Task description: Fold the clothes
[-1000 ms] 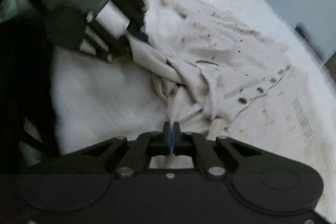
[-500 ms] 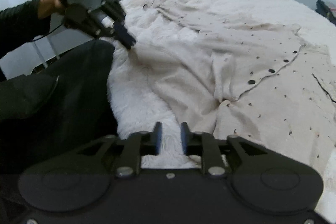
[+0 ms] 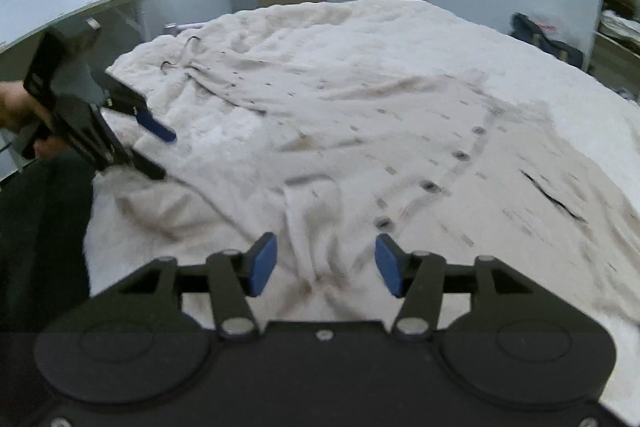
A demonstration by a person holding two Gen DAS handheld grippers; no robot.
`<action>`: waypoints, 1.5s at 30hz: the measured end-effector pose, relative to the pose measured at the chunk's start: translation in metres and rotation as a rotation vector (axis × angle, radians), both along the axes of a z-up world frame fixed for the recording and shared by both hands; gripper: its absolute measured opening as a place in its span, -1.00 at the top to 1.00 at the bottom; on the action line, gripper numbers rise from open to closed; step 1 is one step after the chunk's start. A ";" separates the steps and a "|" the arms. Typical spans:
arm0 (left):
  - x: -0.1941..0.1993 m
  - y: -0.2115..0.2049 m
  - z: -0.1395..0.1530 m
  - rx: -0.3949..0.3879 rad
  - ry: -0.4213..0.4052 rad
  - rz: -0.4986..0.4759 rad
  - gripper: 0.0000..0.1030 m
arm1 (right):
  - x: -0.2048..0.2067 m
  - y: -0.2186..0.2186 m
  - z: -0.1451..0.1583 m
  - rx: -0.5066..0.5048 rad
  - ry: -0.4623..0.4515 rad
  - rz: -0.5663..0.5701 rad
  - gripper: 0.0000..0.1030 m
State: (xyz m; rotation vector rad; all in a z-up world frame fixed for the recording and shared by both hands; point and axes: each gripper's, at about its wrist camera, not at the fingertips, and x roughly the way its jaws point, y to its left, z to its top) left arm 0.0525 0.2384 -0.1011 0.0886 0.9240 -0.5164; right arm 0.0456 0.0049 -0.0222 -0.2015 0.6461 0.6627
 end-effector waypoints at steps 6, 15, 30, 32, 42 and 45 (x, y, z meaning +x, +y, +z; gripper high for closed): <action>-0.014 -0.029 -0.004 0.044 0.000 -0.078 0.91 | 0.059 0.065 -0.040 -0.083 0.160 0.014 0.58; -0.077 -0.010 0.063 0.441 -0.419 0.099 0.93 | -0.040 -0.019 0.007 0.154 -0.062 0.185 1.00; -0.082 0.026 0.038 0.419 -0.242 0.146 -0.29 | -0.118 -0.135 -0.019 -0.177 -0.023 -0.099 -0.16; -0.064 0.042 0.034 0.264 -0.163 0.216 -0.29 | -0.119 -0.159 -0.025 -0.188 0.049 -0.188 -0.16; -0.038 0.036 0.015 0.066 0.028 0.257 -0.29 | -0.120 -0.194 -0.035 -0.041 0.228 -0.368 -0.16; -0.039 0.031 0.012 0.043 0.030 0.243 -0.29 | -0.110 -0.209 -0.045 0.097 0.329 -0.486 -0.07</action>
